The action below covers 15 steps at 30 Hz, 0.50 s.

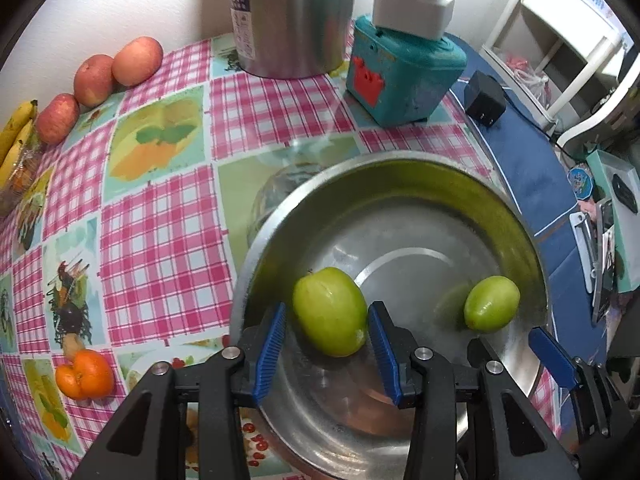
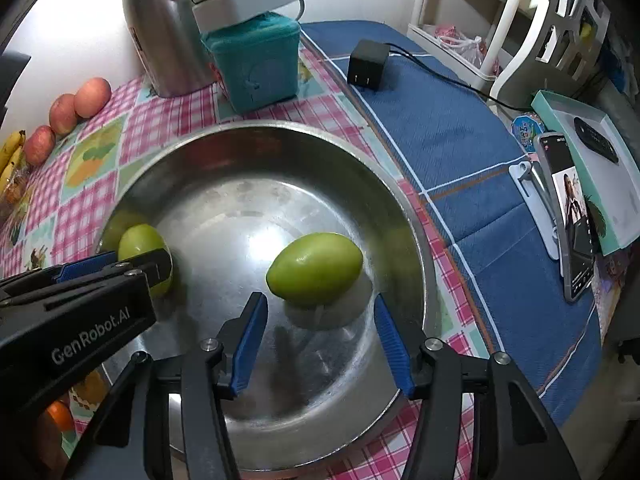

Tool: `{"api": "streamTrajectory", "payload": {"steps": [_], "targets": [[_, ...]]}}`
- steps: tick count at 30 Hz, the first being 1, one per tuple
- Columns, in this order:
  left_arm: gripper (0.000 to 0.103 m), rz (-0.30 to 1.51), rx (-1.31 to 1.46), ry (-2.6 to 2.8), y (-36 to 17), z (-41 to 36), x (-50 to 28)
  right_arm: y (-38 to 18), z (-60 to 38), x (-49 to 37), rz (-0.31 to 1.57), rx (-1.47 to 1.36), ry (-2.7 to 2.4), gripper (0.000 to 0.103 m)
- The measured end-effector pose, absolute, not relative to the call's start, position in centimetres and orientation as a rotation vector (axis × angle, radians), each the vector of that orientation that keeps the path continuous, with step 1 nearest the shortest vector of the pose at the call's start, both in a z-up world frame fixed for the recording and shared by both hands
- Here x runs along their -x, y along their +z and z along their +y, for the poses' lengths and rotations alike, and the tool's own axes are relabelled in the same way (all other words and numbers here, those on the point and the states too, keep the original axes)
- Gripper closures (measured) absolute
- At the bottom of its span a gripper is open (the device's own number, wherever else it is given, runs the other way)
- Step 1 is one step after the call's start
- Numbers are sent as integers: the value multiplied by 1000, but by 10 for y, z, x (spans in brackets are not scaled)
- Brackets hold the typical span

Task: Organize fruits
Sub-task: 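Carry both green apples into the steel bowl and open both tools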

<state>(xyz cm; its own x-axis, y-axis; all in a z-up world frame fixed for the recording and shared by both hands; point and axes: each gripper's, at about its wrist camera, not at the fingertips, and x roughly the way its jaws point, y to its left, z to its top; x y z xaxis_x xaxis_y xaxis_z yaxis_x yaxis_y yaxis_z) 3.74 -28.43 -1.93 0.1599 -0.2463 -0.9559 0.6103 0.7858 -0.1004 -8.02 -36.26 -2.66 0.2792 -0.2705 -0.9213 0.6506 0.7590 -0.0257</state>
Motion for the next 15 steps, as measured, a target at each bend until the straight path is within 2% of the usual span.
{"api": "streamTrajectory", "payload": {"steps": [4, 8, 15], "targets": [[56, 1266, -341, -606, -13, -277, -38, -21, -363, 82, 1118, -390, -651, 37], [42, 1254, -343, -572, -2, -262, -37, -19, -361, 82, 1136, -368, -653, 35], [30, 1259, -332, -476, 4, -226, -41, -14, -355, 82, 1150, -382, -627, 35]]}}
